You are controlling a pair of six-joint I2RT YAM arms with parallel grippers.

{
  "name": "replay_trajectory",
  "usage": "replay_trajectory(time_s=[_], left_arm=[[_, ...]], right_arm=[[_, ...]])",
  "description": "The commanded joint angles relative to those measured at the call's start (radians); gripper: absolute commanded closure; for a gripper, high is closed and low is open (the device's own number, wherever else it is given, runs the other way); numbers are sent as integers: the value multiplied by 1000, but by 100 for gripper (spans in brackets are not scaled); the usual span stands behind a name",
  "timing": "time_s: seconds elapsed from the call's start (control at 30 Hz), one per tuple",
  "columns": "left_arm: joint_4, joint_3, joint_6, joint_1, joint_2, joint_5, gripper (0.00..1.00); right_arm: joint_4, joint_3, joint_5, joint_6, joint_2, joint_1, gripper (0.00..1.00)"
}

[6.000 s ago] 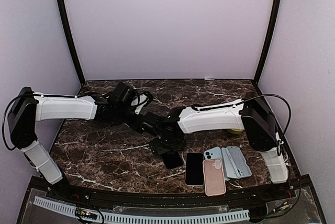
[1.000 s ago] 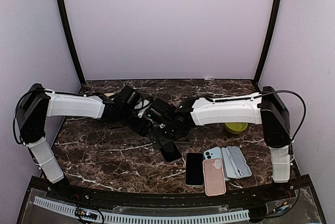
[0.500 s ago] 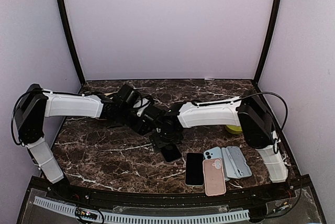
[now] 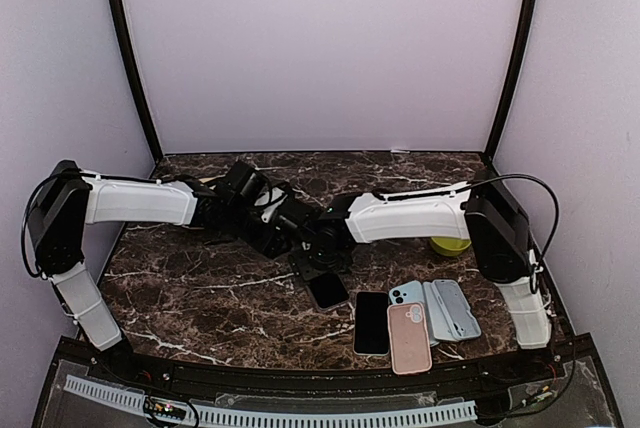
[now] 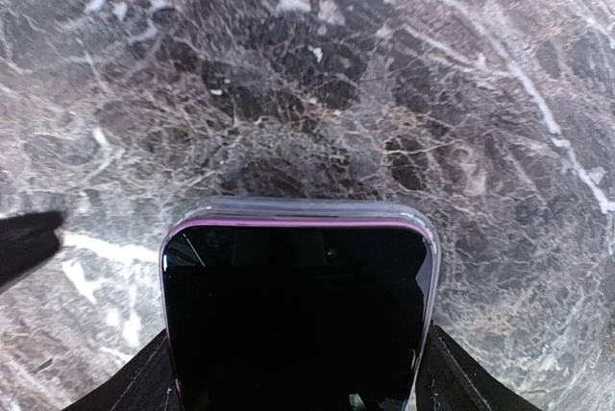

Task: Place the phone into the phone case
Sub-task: Pick up the phone with the phone case at the center of the board, then press the corner of the phone case at the bottom left corner of the phone case.

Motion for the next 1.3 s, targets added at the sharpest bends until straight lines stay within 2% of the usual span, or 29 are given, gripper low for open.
replay_trajectory(time_s=[0.0, 0.13, 0.27, 0.4, 0.57, 0.67, 0.77, 0.97, 1.13, 1.27], left_arm=[[10, 3, -3, 2, -38, 16, 26], [25, -6, -3, 2, -55, 24, 26], [111, -63, -3, 2, -132, 57, 26], [207, -121, -3, 1, -188, 89, 26], [191, -111, -3, 3, -183, 92, 26], [220, -121, 5, 2, -208, 152, 26], [290, -177, 35, 2, -268, 177, 27], [475, -303, 91, -15, -441, 415, 29], [593, -405, -43, -75, -484, 369, 26], [699, -482, -166, -144, -470, 252, 23]], right_arm=[[59, -29, -4, 20, -119, -3, 51], [161, -113, -30, 25, -210, -9, 59], [287, -216, -118, 55, -296, -35, 63], [459, -346, -220, 87, -376, -70, 63], [588, -475, -278, 49, -432, -70, 62], [778, -600, -347, 22, -522, -70, 63], [862, -664, -339, -17, -625, -73, 63], [788, -619, -228, 17, -707, -82, 67], [680, -549, -134, 166, -700, -84, 66], [505, -477, -39, 267, -656, -83, 64]])
